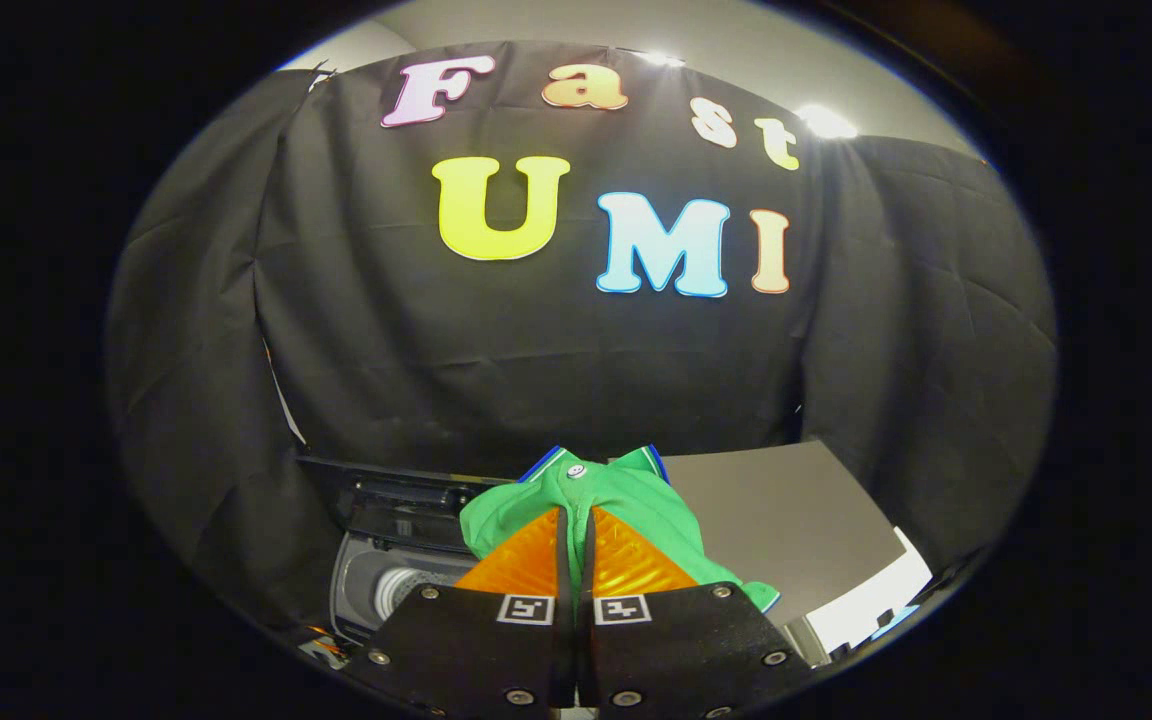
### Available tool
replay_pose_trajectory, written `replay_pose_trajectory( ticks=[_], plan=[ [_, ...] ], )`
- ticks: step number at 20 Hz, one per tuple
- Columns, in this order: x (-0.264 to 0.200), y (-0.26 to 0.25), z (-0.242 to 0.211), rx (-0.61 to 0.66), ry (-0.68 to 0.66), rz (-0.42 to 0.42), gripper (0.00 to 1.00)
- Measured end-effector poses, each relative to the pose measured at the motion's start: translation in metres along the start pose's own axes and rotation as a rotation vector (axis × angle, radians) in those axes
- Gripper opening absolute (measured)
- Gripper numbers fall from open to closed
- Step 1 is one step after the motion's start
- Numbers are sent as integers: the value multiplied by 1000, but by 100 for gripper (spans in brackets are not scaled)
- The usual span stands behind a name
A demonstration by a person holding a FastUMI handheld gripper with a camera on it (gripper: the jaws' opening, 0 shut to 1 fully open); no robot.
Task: Put the clothes into the washing machine and then close the washing machine lid.
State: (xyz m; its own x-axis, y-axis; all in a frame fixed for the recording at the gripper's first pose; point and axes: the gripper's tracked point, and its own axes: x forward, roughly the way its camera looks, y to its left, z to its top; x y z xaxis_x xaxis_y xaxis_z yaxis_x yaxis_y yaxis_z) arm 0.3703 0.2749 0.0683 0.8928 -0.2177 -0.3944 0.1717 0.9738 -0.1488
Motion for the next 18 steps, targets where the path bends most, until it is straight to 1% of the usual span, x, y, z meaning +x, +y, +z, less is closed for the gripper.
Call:
replay_pose_trajectory(
  ticks=[3, 5, 8, 13, 18],
  plan=[
    [5, 32, -9, -10, 5, -6, 1],
    [8, 53, -15, -4, 9, 10, 0],
    [14, 72, -23, -20, 5, 0, 1],
    [24, 104, -55, -49, 26, 2, 1],
    [41, 126, -91, -54, 63, 28, 1]
  ],
)
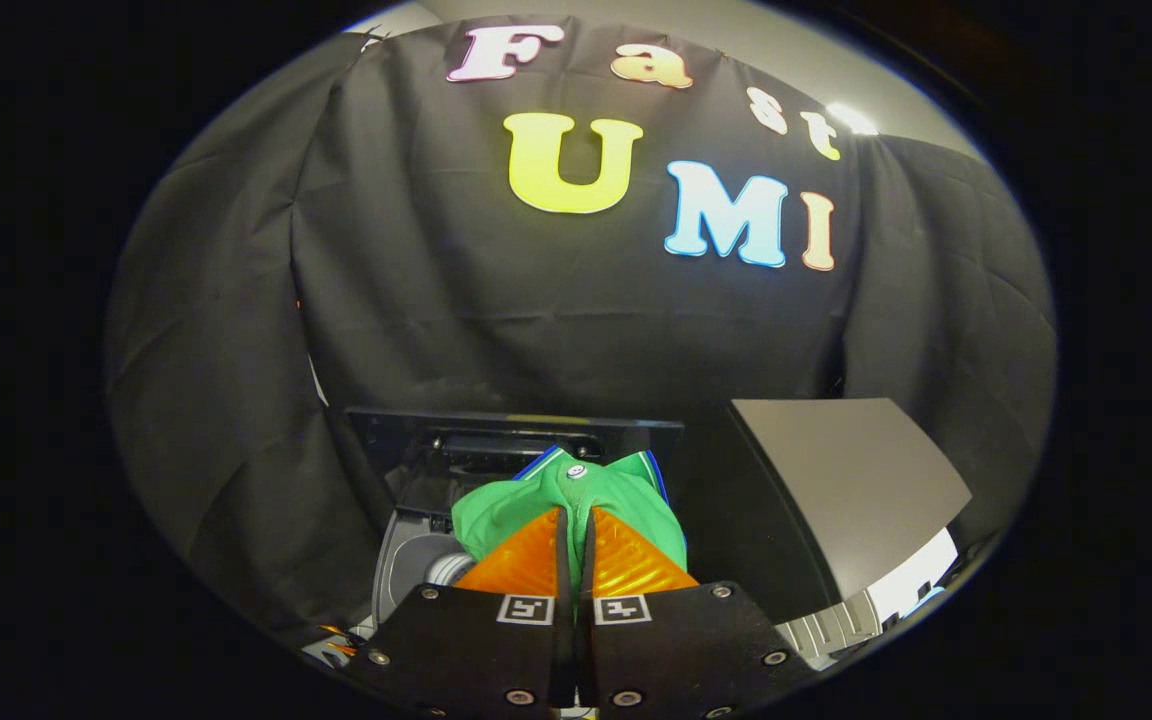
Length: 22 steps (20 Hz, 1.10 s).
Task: Put the clothes into the washing machine and then close the washing machine lid.
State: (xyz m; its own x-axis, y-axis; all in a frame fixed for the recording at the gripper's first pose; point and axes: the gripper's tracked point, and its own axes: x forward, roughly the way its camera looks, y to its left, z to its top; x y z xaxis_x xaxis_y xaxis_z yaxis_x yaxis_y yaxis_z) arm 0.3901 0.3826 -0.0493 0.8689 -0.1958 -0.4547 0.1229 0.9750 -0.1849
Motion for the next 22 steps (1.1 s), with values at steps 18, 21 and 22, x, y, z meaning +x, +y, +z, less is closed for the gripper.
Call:
replay_pose_trajectory(
  ticks=[18, 21, 22],
  plan=[
    [125, 62, -147, -85, 237, 128, 1],
    [139, 70, -172, -97, 295, 150, 1],
    [141, 71, -180, -92, 311, 156, 1]
  ],
)
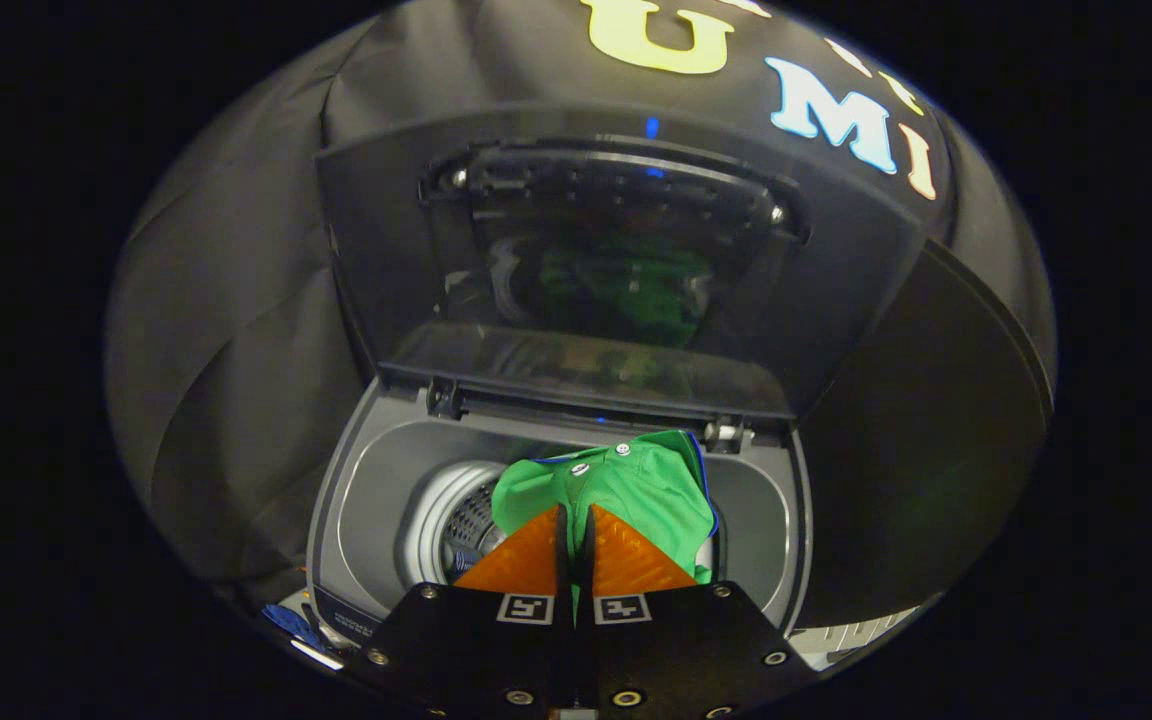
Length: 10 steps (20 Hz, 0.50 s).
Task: Put the clothes into the washing machine and then close the washing machine lid.
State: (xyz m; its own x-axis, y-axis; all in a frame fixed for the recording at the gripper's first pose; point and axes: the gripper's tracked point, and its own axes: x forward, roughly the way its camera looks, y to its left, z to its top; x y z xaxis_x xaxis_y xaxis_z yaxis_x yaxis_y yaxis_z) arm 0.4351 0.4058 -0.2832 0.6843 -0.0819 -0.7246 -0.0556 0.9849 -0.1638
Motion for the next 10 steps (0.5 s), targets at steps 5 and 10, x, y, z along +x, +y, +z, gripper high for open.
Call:
replay_pose_trajectory(
  ticks=[5, 10],
  plan=[
    [21, 1, -45, 24, 86, 12, 1],
    [32, 7, -76, 2, 160, 15, 1]
  ],
)
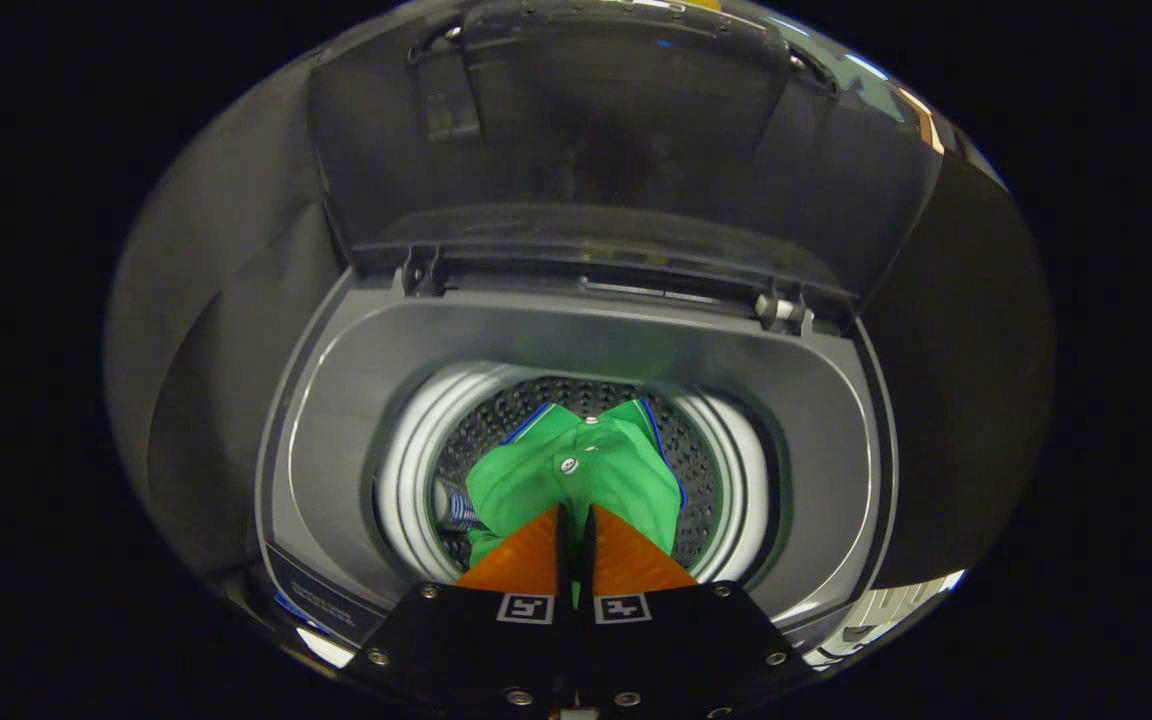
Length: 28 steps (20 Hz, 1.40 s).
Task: Put the clothes into the washing machine and then close the washing machine lid.
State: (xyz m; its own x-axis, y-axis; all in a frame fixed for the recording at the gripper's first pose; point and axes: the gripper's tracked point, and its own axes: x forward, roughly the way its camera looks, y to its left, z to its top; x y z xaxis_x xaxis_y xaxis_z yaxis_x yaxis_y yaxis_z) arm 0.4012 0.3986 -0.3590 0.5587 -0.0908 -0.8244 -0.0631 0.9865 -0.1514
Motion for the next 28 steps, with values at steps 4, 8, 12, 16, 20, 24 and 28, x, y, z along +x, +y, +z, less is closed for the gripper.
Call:
replay_pose_trajectory(
  ticks=[4, 8, 12, 16, 20, 24, 28],
  plan=[
    [-2, 0, -14, 3, 55, -23, 8],
    [-44, 19, 29, 105, -73, 57, 85],
    [-93, 1, 69, 124, -149, 9, 91],
    [-143, -28, 113, 167, -244, -41, 91],
    [-184, -48, 159, 203, -339, -69, 91],
    [-203, -57, 195, 235, -382, -67, 90],
    [-216, -63, 238, 199, -439, -68, 90]
  ],
)
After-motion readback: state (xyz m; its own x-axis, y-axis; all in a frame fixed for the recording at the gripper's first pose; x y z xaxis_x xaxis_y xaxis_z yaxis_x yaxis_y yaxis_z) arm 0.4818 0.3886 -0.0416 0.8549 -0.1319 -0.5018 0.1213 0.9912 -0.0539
